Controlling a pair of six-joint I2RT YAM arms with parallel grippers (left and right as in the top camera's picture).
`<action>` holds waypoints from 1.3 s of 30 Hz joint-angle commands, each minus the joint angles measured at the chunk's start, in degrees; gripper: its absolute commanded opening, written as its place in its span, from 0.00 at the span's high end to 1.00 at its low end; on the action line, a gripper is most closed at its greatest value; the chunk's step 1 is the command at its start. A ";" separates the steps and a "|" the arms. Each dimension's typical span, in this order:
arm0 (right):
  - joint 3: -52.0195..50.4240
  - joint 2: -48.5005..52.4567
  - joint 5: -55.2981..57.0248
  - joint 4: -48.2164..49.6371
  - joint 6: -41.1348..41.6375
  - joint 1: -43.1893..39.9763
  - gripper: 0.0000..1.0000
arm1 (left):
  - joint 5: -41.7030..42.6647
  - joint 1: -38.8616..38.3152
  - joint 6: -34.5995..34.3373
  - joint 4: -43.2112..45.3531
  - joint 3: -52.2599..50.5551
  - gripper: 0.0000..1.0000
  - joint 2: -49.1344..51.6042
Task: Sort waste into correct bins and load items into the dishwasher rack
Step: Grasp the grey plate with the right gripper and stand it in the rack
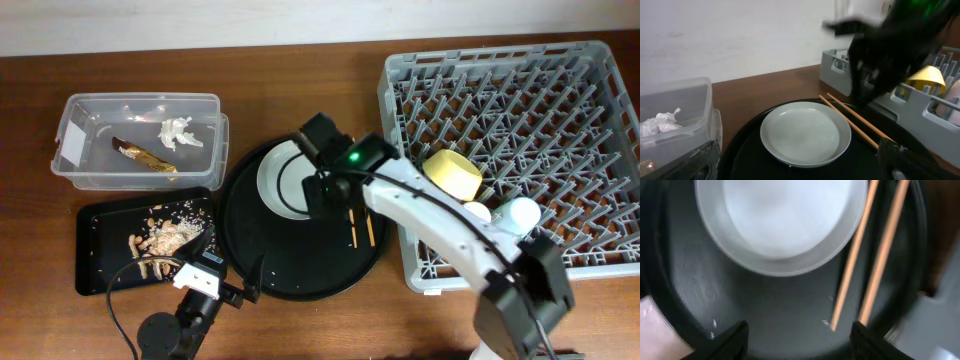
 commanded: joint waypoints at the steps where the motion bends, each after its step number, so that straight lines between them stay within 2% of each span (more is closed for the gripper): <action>1: -3.85 4.74 -6.78 5.81 6.36 -1.81 0.35 | 0.76 -0.28 0.48 0.09 -0.46 0.01 -0.28; 5: -3.96 9.75 -10.23 8.11 15.56 -4.57 0.35 | 0.76 -0.28 0.48 0.09 -0.46 0.01 -0.28; 6: -3.96 10.97 -10.78 8.20 17.40 -4.70 0.38 | 0.74 -0.28 0.48 0.09 -0.46 0.01 -0.28; 7: -3.96 11.54 -10.75 8.39 18.10 -4.70 0.43 | 0.74 -0.28 0.48 0.09 -0.46 0.01 -0.28; 9: -3.96 13.62 -11.06 8.55 18.73 -4.63 0.68 | 0.74 -0.28 0.48 0.09 -0.46 0.01 -0.28; 10: -3.96 14.14 -11.65 7.78 18.73 -4.48 0.77 | 0.76 -0.28 0.48 0.09 -0.46 0.01 -0.28; 15: -3.98 13.97 -10.60 4.07 18.40 -4.07 0.96 | 0.74 -0.28 0.48 0.09 -0.46 0.00 -0.28; 18: -3.89 9.11 -7.10 3.74 13.18 -4.26 0.96 | 0.74 -0.28 0.48 0.09 -0.46 0.01 -0.28; 21: -3.89 -1.11 -0.48 3.28 8.35 -4.57 0.96 | 0.76 -0.28 0.48 0.09 -0.46 0.01 -0.28; 24: -3.89 -16.61 16.90 -0.04 3.96 -7.80 0.96 | 0.74 -0.28 0.48 0.09 -0.46 0.01 -0.28; 25: -3.89 -18.78 21.07 -1.11 3.93 -8.76 0.96 | 0.74 -0.28 0.48 0.09 -0.46 0.01 -0.28; 28: -3.89 -25.70 44.65 -6.16 0.07 -15.76 0.96 | 0.76 -0.28 0.48 0.09 -0.46 0.01 -0.28; 33: -3.89 -24.63 62.88 -6.73 -1.84 -26.91 0.96 | 0.74 -0.28 0.48 0.09 -0.46 0.01 -0.28; 39: -3.89 -16.63 64.83 -0.52 -5.84 -34.75 0.96 | 0.74 -0.28 0.48 0.09 -0.46 0.01 -0.28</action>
